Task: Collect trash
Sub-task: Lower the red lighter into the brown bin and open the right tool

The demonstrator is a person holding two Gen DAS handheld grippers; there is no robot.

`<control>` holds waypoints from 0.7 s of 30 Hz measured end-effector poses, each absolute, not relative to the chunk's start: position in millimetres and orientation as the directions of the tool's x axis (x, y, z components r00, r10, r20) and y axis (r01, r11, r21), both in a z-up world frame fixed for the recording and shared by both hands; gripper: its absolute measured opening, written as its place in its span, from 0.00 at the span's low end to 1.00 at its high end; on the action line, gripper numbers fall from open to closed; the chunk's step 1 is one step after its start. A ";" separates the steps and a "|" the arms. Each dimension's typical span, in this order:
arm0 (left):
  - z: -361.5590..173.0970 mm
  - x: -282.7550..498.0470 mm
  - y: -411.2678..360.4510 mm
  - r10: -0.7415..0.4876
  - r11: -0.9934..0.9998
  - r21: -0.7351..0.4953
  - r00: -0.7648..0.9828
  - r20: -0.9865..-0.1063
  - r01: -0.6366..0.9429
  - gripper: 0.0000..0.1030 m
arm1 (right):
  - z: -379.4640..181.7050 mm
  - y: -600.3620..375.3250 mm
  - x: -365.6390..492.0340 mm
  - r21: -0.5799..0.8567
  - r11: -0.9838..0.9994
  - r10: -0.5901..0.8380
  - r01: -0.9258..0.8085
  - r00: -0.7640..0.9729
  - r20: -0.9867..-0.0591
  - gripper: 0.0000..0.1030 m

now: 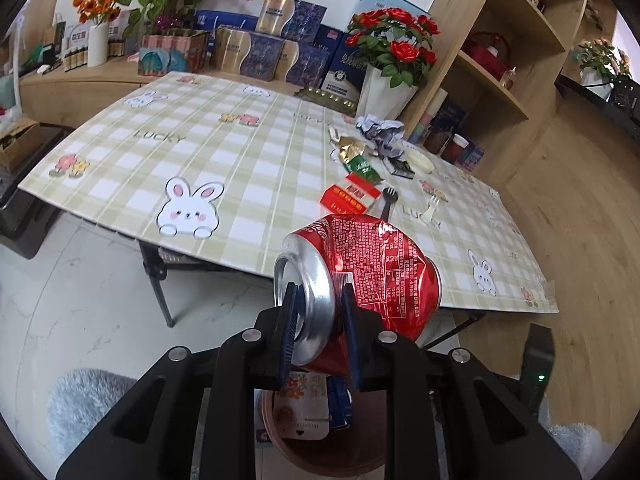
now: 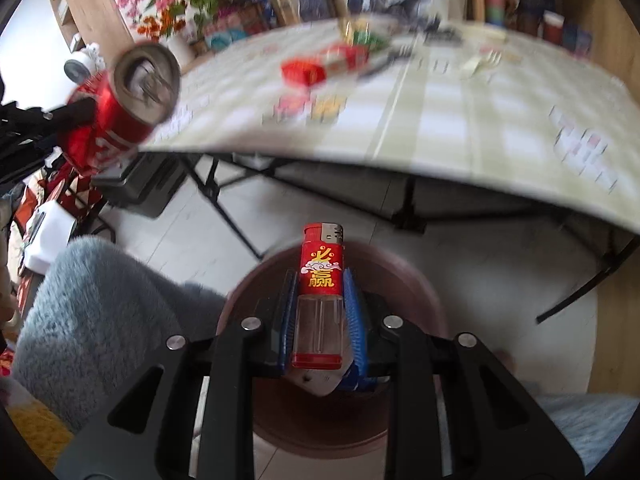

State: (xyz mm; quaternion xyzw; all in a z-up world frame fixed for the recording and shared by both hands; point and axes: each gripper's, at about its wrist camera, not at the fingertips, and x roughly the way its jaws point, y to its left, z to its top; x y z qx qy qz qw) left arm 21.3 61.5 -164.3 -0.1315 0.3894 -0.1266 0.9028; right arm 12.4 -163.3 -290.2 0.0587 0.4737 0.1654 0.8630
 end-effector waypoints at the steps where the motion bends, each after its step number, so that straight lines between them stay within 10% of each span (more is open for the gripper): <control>1: -167.1 19.6 62.6 -0.329 0.933 -0.339 0.664 -0.672 0.119 0.21 | -299.3 -159.4 13.6 0.258 0.937 0.343 -0.236 0.473 -0.812 0.26; 21: -203.4 24.8 66.3 -0.335 0.925 -0.374 0.611 -0.717 0.067 0.21 | -406.5 -145.3 42.8 0.212 0.966 0.237 -0.149 0.183 -0.954 0.26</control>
